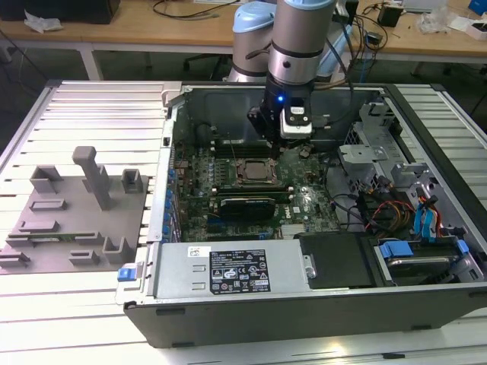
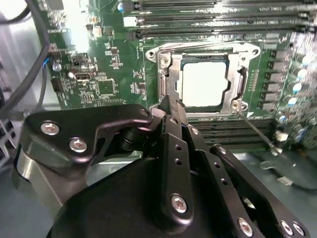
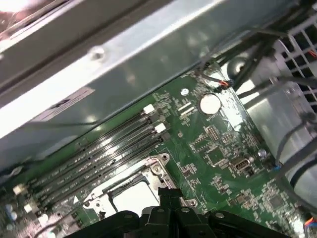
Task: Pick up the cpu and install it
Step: 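Close the cpu cover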
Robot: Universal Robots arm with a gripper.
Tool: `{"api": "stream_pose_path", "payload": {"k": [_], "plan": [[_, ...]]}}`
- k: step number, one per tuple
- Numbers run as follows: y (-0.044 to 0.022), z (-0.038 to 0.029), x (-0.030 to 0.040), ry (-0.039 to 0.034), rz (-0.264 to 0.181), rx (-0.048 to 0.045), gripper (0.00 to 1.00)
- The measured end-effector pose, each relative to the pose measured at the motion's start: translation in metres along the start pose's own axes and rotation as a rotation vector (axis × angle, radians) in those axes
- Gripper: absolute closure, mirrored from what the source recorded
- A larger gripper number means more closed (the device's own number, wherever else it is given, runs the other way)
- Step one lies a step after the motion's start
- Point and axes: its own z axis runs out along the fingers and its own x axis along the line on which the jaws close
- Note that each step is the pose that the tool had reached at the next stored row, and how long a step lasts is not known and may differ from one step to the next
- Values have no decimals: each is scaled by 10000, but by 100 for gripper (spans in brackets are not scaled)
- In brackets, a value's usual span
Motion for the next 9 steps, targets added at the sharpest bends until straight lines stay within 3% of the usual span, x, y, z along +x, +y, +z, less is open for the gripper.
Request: {"api": "stream_pose_path", "payload": {"k": [2,4,7,9], "plan": [[0,1,0,-2,-692,4,89],[0,2,0,-3,-1058,6,89],[0,5,0,-7,-2131,13,89],[0,7,0,-8,-2485,14,89]]}}
